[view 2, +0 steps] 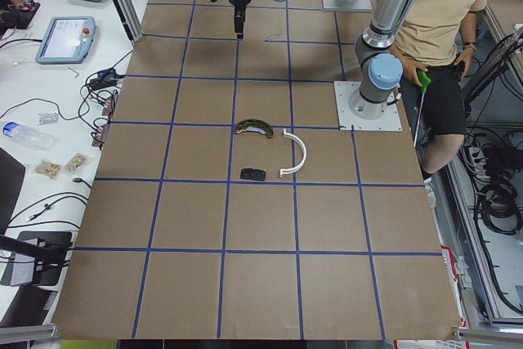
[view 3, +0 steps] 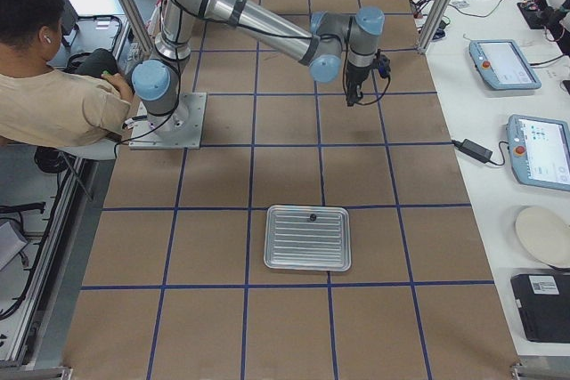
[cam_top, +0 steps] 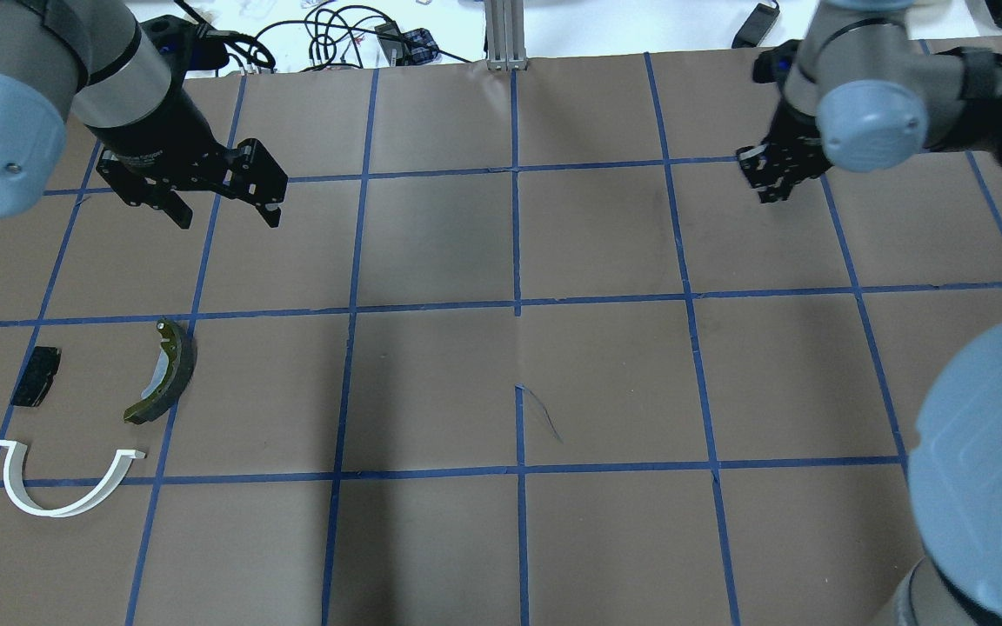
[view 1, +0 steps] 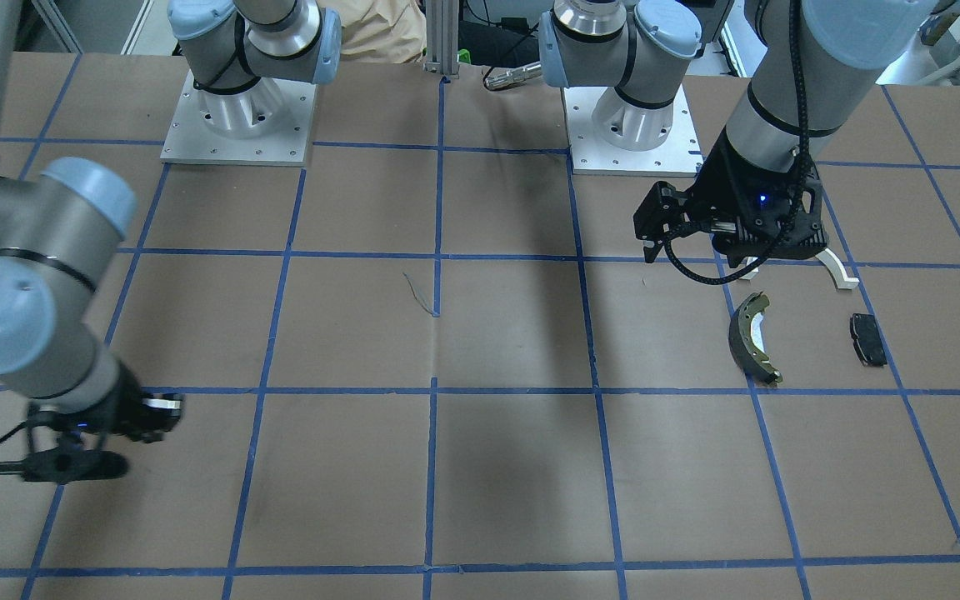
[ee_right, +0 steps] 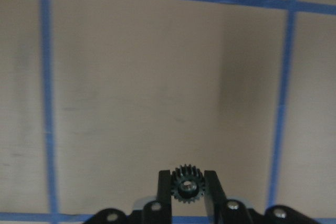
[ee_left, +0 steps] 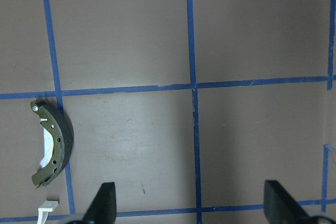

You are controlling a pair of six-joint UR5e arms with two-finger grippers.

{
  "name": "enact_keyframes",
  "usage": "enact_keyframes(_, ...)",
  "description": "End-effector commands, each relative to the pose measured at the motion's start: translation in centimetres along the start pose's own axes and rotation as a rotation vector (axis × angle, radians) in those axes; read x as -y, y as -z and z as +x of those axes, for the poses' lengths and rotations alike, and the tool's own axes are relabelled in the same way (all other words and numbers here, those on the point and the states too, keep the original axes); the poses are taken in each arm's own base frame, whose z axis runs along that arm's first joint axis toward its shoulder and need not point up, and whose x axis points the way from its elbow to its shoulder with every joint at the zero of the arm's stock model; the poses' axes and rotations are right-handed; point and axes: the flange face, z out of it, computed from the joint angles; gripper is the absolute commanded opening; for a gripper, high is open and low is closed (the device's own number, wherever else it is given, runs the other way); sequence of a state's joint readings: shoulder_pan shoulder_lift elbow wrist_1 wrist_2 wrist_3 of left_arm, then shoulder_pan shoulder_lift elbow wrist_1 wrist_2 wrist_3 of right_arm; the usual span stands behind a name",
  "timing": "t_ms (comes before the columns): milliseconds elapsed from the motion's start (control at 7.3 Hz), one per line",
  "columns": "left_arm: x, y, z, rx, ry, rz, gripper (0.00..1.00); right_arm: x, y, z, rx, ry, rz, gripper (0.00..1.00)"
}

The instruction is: Place bearing gear from tray to pile

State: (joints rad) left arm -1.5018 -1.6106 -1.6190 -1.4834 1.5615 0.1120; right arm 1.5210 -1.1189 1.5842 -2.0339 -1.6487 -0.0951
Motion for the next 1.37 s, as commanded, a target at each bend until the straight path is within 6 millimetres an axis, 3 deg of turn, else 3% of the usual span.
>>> enact_keyframes(0, 0.0, 0.0, 0.0, 0.0, -0.001, -0.001, 1.0, -6.1, -1.4, -18.6, -0.003, -0.093, -0.006, 0.0)
enact_keyframes(274, 0.0, -0.1, 0.0, 0.001, -0.001, -0.001, 1.0, -13.4, -0.7, -31.8, 0.039, -0.099, 0.016, 0.0)
enact_keyframes(411, 0.0, -0.2, 0.0, 0.0, -0.003, -0.002, 1.0, -15.8, -1.5, -34.7, 0.067, -0.104, -0.017, 0.0)
enact_keyframes(548, -0.1, -0.5, 0.0, 0.002, -0.003, -0.009, 1.0, -16.7, -1.8, -35.2, 0.09, -0.096, -0.039, 0.01)
enact_keyframes(685, -0.2, -0.2, 0.0, 0.004, -0.003, -0.003, 1.0, -17.0, -2.9, -35.0, 0.085, -0.087, -0.048, 0.32)
enact_keyframes(822, 0.0, -0.8, -0.2, 0.001, 0.002, -0.007, 1.0, -16.1, -2.5, -34.6, 0.116, -0.072, 0.028, 0.81)
enact_keyframes(959, 0.3, -1.0, -0.4, 0.002, 0.023, 0.002, 1.0, -15.2, -1.8, -34.2, 0.167, -0.089, 0.101, 1.0)
enact_keyframes(1096, 0.5, -1.0, -0.4, 0.004, 0.026, 0.026, 1.0, -13.3, -1.3, -31.5, 0.167, -0.113, 0.116, 1.0)
enact_keyframes(1234, 0.6, -1.0, -0.3, 0.004, 0.024, 0.026, 1.0, -10.3, 1.4, -26.6, 0.175, -0.102, 0.166, 1.0)
